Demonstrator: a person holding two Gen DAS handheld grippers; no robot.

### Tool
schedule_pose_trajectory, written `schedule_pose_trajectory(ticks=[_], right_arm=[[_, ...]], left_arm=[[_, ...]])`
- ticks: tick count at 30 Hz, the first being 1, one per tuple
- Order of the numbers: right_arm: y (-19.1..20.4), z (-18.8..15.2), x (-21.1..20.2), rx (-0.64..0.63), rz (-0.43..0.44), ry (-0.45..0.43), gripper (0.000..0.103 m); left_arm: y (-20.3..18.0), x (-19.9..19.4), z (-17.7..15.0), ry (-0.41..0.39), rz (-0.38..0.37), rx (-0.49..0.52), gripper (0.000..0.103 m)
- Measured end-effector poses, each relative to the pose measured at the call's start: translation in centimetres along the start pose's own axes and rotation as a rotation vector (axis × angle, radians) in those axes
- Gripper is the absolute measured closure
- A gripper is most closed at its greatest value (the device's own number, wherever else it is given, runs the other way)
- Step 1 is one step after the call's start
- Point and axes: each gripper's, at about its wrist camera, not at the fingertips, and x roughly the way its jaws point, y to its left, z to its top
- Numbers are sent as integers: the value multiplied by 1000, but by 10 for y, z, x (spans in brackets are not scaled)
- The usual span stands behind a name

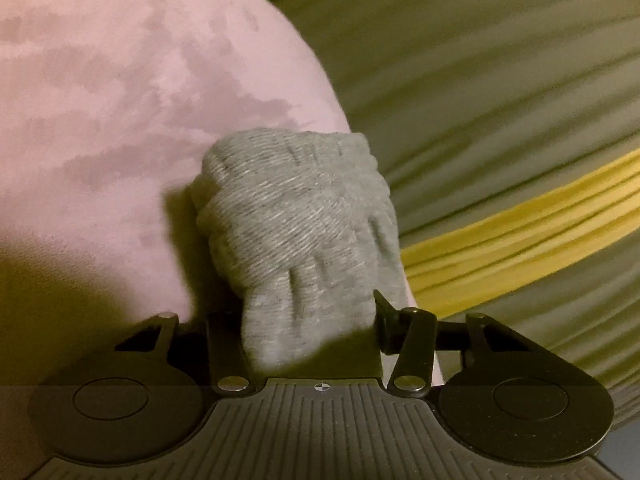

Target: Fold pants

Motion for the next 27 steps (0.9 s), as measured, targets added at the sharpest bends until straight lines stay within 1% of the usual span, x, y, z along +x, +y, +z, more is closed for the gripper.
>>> schedule_pose_trajectory(ticks=[1,2,4,5,8,9,11,12,13,14,16,19,21,25,27], right_arm=[[0,0,0,0,-2,-1,4],[0,0,1,-1,-3,-1,4],[0,-1,1,0,-7,-3,4],[0,-1,1,-1,-9,-3,4],[1,-1,0,-5,-12,-3,4],[1,-1,0,-3,-12,-4,4],[0,-1,-1,4,-8,-6,4],[-1,-1,-1,6,-6,-6,4],[-2,0,-1,8,-4,-6,4],[-2,0,-1,9,-4,-6,4],[-1,0,-1,8,-4,-6,4],[-1,-1,-1,10,-4,-6,4],[-1,-1,-1,10,-3,-6,4],[-4,1,-2,28,9,-8,4],[-7,2,-3,47,20,-10,4]], left_arm=[[1,1,1,3,-1,-16,47],[1,3,3,9,2,-39,41],[-1,5,6,20,-6,-58,32],[-4,9,9,28,3,-65,29],[-13,13,13,53,51,-76,29],[-14,12,13,57,61,-85,32],[-15,9,15,63,87,-105,50],[-15,8,15,62,104,-94,56],[-16,9,16,64,116,-76,66],[-18,8,15,60,121,-52,71],[-23,5,13,44,129,-15,76],[-37,0,12,13,120,31,79],[-52,-4,12,-2,109,95,80],[-95,-17,2,-46,88,277,81],[-123,-26,-11,-68,68,393,81]])
